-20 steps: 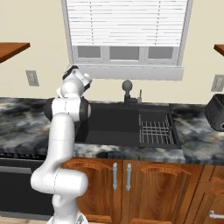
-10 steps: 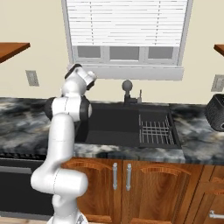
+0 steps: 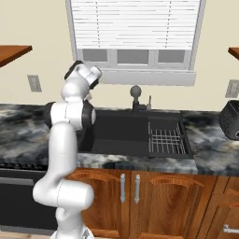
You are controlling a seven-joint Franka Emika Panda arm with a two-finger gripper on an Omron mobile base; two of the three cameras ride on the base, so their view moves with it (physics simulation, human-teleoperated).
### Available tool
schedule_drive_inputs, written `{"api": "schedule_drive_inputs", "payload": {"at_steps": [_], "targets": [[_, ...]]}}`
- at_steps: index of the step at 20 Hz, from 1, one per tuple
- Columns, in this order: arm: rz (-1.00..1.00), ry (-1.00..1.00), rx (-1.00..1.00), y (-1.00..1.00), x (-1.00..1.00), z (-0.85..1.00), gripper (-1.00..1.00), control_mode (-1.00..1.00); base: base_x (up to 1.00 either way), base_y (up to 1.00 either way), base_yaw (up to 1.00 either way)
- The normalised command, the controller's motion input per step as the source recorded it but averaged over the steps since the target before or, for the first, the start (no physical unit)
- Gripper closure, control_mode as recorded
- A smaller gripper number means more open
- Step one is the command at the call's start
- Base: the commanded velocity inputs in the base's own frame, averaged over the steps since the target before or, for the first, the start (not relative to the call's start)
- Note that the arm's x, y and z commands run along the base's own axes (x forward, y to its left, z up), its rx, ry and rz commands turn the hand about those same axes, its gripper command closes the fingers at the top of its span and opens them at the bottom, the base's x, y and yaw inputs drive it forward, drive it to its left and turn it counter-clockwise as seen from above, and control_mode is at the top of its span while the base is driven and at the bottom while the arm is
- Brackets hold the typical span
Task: Restock the sink supplies by placing the sponge and soap dispenser on the counter and next to the sink. Make sure the soap dispenser is upright.
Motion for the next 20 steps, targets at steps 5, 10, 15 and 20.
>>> {"api": "schedule_drive_inputs", "payload": {"at_steps": [5,10,15,20], "targets": [[0.0,-0.42,-0.04,0.0,-0.53,0.44,-1.0,-1.0,0.0,0.0,0.0],[0.0,-0.59,-0.11,0.0,-0.83,0.44,-1.0,-1.0,0.0,0.0,0.0],[0.0,-0.69,-0.16,0.0,-0.99,0.39,-1.0,-1.0,0.0,0.0,0.0],[0.0,-0.62,-0.14,-0.11,-1.0,0.15,-1.0,-1.0,0.0,0.0,0.0]]}}
